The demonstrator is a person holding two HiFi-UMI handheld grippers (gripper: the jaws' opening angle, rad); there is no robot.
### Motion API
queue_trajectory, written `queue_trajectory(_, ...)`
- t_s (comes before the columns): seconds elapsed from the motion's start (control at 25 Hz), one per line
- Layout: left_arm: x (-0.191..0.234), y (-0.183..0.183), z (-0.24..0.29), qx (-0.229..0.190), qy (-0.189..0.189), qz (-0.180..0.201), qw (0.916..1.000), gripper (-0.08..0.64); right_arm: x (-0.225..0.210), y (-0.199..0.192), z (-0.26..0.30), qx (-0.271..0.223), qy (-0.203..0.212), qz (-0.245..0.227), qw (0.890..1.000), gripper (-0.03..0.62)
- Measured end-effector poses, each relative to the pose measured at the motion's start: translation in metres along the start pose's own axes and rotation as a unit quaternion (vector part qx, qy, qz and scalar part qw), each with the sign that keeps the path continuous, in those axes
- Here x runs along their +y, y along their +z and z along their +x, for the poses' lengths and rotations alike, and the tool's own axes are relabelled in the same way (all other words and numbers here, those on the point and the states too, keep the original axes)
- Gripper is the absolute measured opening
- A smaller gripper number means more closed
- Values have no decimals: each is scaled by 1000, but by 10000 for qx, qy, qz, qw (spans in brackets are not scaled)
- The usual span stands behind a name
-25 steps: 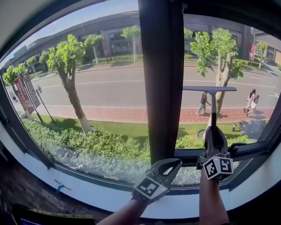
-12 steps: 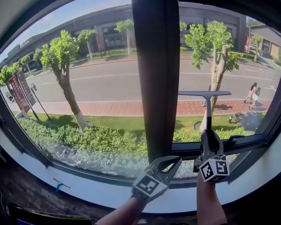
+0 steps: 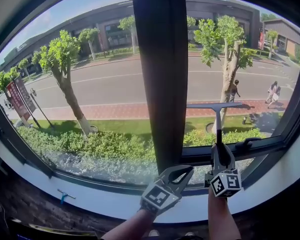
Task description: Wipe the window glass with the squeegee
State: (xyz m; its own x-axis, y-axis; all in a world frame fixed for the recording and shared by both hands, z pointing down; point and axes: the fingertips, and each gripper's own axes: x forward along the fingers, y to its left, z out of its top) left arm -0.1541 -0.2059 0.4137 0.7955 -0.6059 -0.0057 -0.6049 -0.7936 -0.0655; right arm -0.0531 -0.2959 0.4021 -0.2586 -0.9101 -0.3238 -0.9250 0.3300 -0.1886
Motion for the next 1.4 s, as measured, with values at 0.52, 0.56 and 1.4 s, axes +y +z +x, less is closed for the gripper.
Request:
queue_trajectory(0.52, 0, -22, -5, 260, -40, -87, 9996, 3, -7, -40, -18, 242, -80, 145, 9996, 98)
queue_trajectory(0.56, 0, -24, -6, 280, -44, -88, 9996, 3, -7, -44, -20, 276, -84, 145, 9995, 98)
queue_trajectory(1.4, -2, -46, -7, 578, -153, -127, 9981, 3, -21, -119, -54, 901, -197, 301, 9953, 98)
